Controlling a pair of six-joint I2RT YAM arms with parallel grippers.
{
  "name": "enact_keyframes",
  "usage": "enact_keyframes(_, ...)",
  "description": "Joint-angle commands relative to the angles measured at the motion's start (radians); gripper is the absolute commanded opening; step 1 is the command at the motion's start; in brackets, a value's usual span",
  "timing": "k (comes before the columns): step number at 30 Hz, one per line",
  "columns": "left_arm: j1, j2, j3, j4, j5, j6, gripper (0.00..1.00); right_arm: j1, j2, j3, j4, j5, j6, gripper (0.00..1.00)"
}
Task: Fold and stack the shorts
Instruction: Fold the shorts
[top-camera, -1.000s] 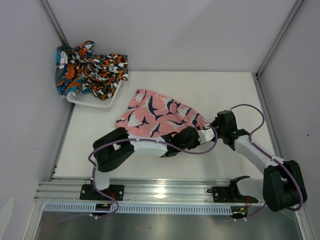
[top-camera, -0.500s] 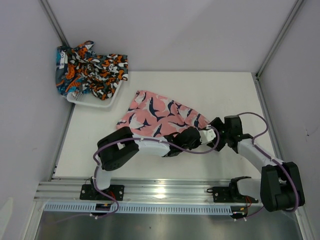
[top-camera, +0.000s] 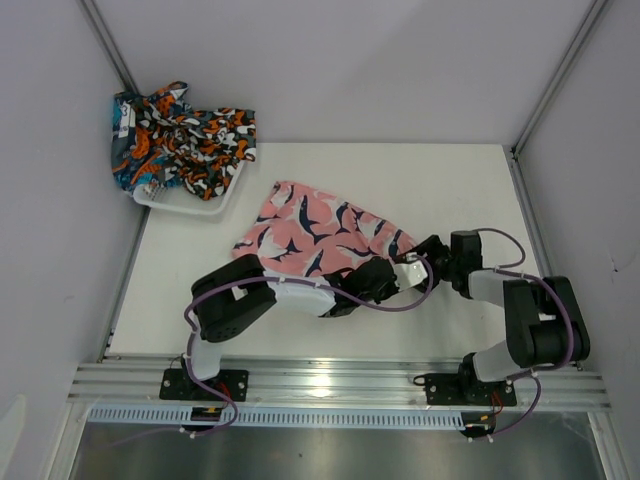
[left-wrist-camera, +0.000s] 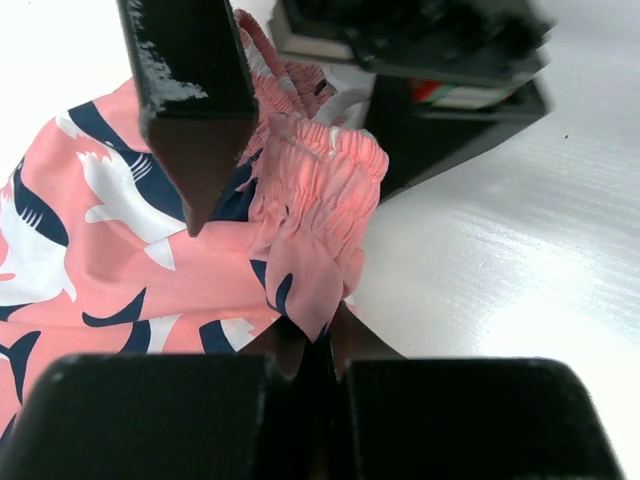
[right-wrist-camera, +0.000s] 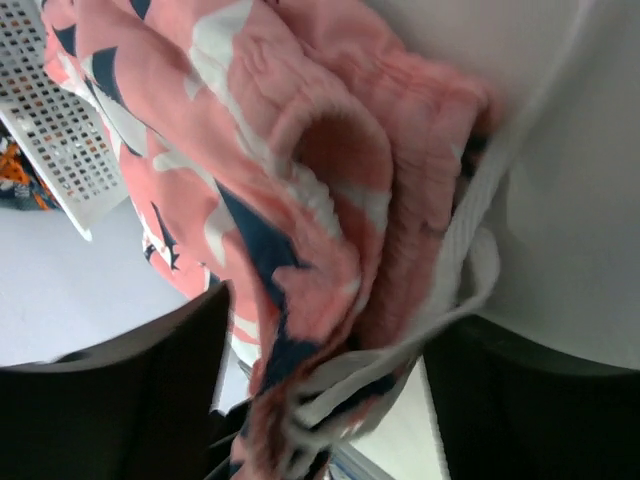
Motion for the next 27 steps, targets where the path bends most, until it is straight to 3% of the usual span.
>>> enact_keyframes(1,0.002,-0.071,-0.013,0.067,0.035,-0.031,0.00,-0.009,0.086,-0.004,0.152,-0.034,0.030,0.69)
enact_keyframes(4,0.002,-0.080,-0.027,0.078,0.047,-0.033,0.00,0.005,0.123,-0.010,0.184,-0.021,0.038,0.53)
enact_keyframes(5,0.003,-0.083,-0.030,0.084,0.053,-0.034,0.00,0.010,0.129,-0.010,0.184,-0.018,0.033,0.39)
enact_keyframes(7,0.002,-0.094,-0.047,0.090,0.079,-0.036,0.00,0.007,0.135,-0.003,0.175,-0.010,0.010,0.25)
enact_keyframes(8,0.003,-0.098,-0.050,0.093,0.088,-0.038,0.00,0.004,0.135,0.002,0.161,-0.001,-0.002,0.05)
enact_keyframes(9,0.002,-0.104,-0.053,0.092,0.102,-0.039,0.00,-0.002,0.137,0.023,0.149,0.002,-0.019,0.00)
enact_keyframes(12,0.022,-0.129,-0.066,0.081,0.204,-0.097,0.27,-0.027,0.135,0.132,-0.063,0.056,-0.149,0.00)
enact_keyframes(13,0.034,-0.140,-0.076,0.082,0.247,-0.126,0.48,-0.031,0.135,0.173,-0.123,0.079,-0.245,0.00)
enact_keyframes(16,0.123,-0.205,-0.138,0.131,0.439,-0.271,0.71,-0.042,0.158,0.336,-0.369,0.151,-0.387,0.00)
enact_keyframes(20,0.241,-0.328,-0.239,0.208,0.535,-0.428,0.76,-0.051,0.161,0.422,-0.555,0.208,-0.534,0.00)
enact_keyframes(24,0.330,-0.486,-0.254,0.058,0.394,-0.482,0.79,-0.065,0.041,0.421,-0.676,0.300,-0.590,0.00)
enact_keyframes(25,0.344,-0.500,-0.247,0.020,0.305,-0.493,0.81,-0.065,0.019,0.422,-0.696,0.324,-0.597,0.00)
enact_keyframes(27,0.394,-0.509,-0.221,-0.074,0.263,-0.525,0.82,-0.064,-0.026,0.430,-0.739,0.337,-0.617,0.00)
